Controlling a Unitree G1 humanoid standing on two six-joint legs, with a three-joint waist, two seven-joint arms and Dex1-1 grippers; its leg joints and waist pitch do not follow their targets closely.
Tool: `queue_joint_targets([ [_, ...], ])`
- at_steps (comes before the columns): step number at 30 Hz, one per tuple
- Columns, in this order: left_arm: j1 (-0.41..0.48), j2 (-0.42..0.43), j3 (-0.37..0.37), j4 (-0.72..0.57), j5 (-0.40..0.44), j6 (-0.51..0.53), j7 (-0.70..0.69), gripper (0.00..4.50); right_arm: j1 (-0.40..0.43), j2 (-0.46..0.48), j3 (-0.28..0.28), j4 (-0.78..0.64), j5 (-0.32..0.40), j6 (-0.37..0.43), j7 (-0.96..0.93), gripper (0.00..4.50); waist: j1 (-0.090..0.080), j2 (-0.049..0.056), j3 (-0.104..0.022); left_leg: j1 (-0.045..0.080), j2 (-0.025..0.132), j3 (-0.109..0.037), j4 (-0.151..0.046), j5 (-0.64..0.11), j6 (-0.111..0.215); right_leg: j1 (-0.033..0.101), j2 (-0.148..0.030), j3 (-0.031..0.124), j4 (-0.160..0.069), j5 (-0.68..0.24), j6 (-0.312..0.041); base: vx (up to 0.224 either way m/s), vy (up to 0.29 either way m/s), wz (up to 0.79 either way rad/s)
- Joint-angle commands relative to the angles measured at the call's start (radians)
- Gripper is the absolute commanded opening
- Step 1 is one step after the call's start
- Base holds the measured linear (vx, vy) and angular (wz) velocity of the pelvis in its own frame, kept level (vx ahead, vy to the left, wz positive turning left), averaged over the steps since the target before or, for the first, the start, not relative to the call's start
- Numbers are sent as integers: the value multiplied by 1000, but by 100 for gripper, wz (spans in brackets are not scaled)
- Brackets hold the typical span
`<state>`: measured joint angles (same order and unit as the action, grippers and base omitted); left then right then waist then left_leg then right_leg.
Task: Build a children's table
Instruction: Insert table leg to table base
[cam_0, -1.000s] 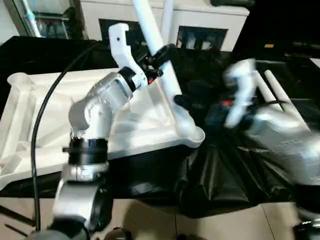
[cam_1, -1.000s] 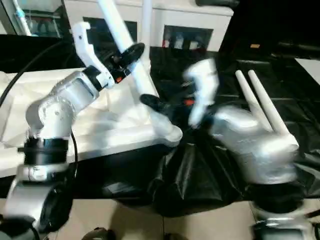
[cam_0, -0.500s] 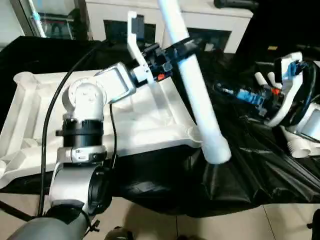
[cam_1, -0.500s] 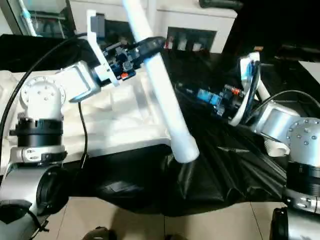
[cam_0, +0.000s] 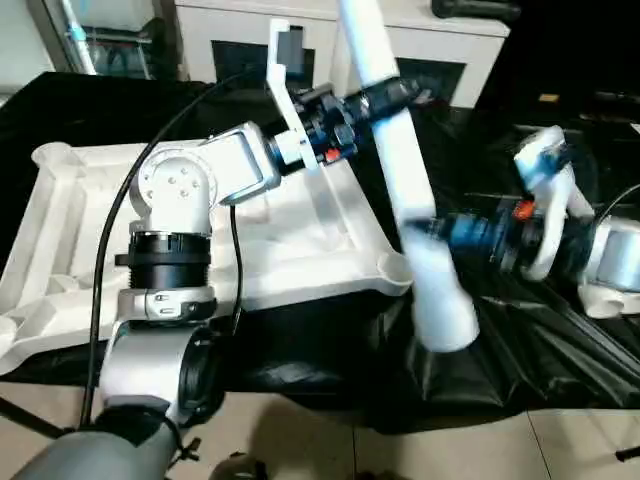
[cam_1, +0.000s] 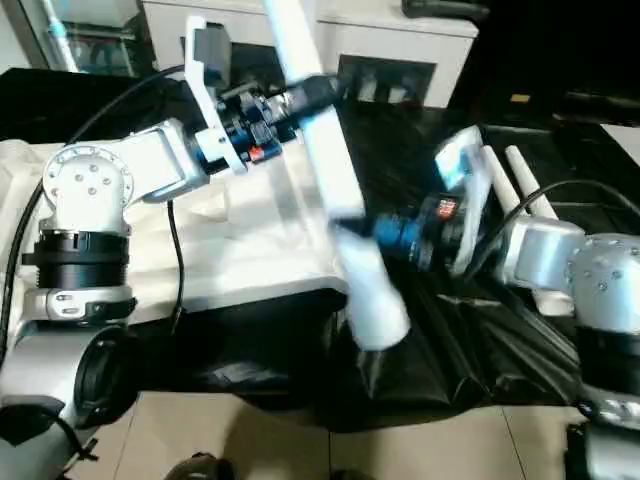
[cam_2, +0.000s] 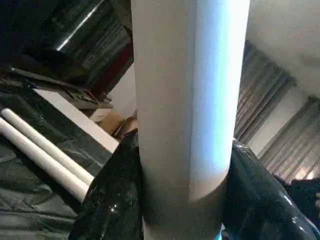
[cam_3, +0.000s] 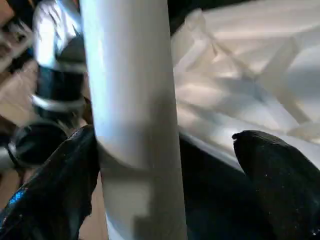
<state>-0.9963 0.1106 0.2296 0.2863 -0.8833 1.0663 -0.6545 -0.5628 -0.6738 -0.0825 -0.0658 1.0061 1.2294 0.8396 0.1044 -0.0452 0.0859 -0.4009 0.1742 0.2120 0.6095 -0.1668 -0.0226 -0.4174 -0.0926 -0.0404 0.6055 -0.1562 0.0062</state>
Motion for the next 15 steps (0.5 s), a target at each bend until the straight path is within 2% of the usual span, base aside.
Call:
queue_joint_targets([
  [1, -6, 0, -35, -32, 7, 1, -35, 172, 3, -16, 18, -21, -19, -8, 16, 448, 3, -5, -87, 34, 48, -27, -67, -141, -17, 54, -53, 31, -62, -204, -203, 0, 0, 0],
  [2, -2, 5, -56, -49, 2, 9, -54, 172, -3, -15, 18, -24, -7, 1, 18, 448, 1, -12, -88, 35, 48, -25, -66, -147, -14, 53, -52, 30, -64, -213, -208, 0, 0, 0],
  [3, -2, 5, -57, -49, 2, 10, -54, 172, -3, -15, 18, -24, -6, 1, 18, 448, 4, -9, -89, 35, 48, -26, -66, -144, -14, 53, -53, 30, -62, -215, -211, 0, 0, 0],
  [8, 3, 18, -90, -64, 3, 12, -90, 172, -4, -35, 44, -25, -16, -4, 63, 448, 7, -7, -89, 35, 48, -26, -64, -140, -9, 52, -51, 31, -60, -204, -215, 0, 0, 0],
  [12, 3, 21, -104, -65, 9, 10, -104, 172, 5, -60, 79, -38, -40, -14, 105, 407, 9, -8, -89, 34, 49, -26, -63, -139, -10, 53, -51, 31, -59, -198, -214, 0, 0, 0],
  [14, 2, 21, -109, -63, 13, 6, -112, 172, 15, -74, 104, -53, -52, -23, 125, 369, 9, -7, -88, 35, 49, -27, -64, -144, -13, 53, -53, 32, -59, -207, -211, 0, 0, 0],
  [15, 2, 21, -114, -64, 15, 5, -117, 172, 20, -79, 114, -60, -56, -27, 132, 369, 9, -7, -89, 34, 49, -27, -64, -142, -12, 53, -53, 32, -59, -205, -212, 0, 0, 0],
])
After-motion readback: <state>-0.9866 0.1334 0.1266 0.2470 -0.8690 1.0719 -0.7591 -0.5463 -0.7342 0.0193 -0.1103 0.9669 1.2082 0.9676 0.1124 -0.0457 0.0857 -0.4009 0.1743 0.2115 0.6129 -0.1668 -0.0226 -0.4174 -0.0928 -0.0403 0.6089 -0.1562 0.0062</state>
